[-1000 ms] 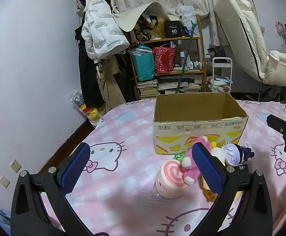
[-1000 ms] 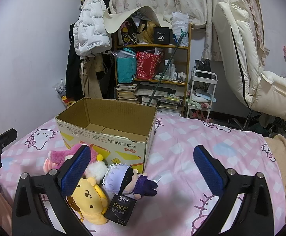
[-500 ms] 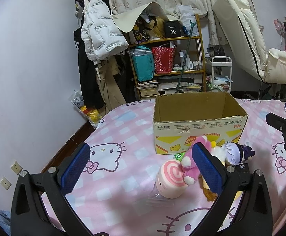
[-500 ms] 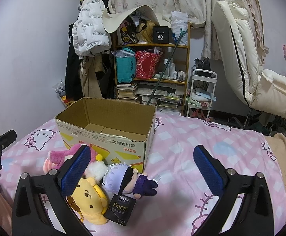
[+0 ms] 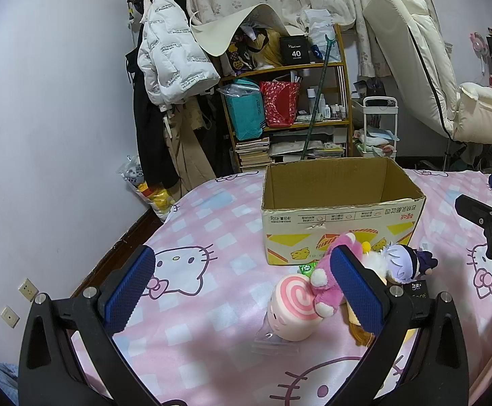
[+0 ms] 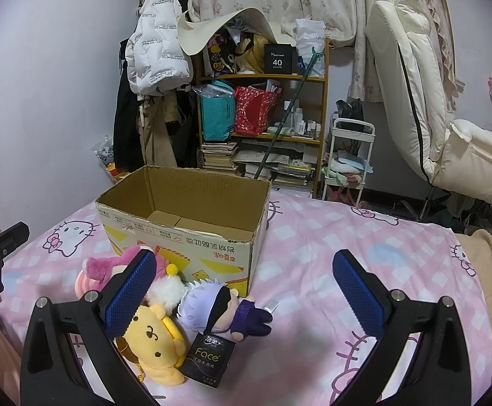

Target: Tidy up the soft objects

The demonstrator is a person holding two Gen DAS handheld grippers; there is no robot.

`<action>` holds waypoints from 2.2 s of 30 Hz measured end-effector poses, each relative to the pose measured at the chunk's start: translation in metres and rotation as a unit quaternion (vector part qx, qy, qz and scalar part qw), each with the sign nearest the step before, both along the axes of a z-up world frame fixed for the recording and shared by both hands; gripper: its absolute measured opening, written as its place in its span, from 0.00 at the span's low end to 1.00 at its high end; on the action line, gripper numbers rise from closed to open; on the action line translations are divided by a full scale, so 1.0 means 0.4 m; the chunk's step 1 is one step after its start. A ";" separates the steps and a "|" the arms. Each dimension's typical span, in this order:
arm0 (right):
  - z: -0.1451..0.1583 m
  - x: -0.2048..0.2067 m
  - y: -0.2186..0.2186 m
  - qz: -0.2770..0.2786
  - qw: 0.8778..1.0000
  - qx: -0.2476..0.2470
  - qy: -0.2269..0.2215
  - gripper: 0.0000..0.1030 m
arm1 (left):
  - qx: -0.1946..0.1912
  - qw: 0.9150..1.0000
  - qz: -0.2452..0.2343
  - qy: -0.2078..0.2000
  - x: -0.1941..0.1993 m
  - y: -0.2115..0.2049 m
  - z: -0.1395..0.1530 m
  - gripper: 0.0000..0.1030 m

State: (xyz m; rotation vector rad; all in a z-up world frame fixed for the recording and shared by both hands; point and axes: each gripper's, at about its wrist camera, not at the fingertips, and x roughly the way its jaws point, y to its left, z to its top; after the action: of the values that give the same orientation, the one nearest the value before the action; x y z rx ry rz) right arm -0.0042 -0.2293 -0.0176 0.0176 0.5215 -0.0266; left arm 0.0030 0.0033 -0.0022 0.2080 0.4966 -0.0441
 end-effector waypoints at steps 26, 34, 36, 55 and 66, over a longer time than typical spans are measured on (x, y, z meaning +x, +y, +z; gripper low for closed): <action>-0.005 0.002 -0.001 0.000 1.000 0.001 0.001 1.00 | 0.003 1.000 0.000 -0.001 0.000 0.000 0.001 0.99; -0.009 0.002 -0.001 0.001 1.000 0.002 0.002 1.00 | 0.003 1.000 0.000 -0.002 -0.001 -0.001 0.000 0.99; -0.008 0.002 -0.002 0.001 1.000 0.001 0.003 1.00 | 0.004 1.000 0.000 -0.001 -0.002 -0.002 0.000 0.99; -0.054 0.024 0.037 0.003 1.000 0.005 0.013 1.00 | 0.026 0.999 -0.041 0.013 0.012 -0.046 -0.014 0.99; -0.045 0.091 0.030 0.006 0.999 0.028 0.022 1.00 | 0.023 0.995 -0.076 0.062 0.093 -0.086 -0.052 0.99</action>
State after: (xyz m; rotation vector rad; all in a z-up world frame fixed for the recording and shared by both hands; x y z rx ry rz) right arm 0.0321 -0.2172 -0.0358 0.0684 0.5664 -0.0004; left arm 0.0402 -0.0309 -0.0230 0.2888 0.6047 -0.1949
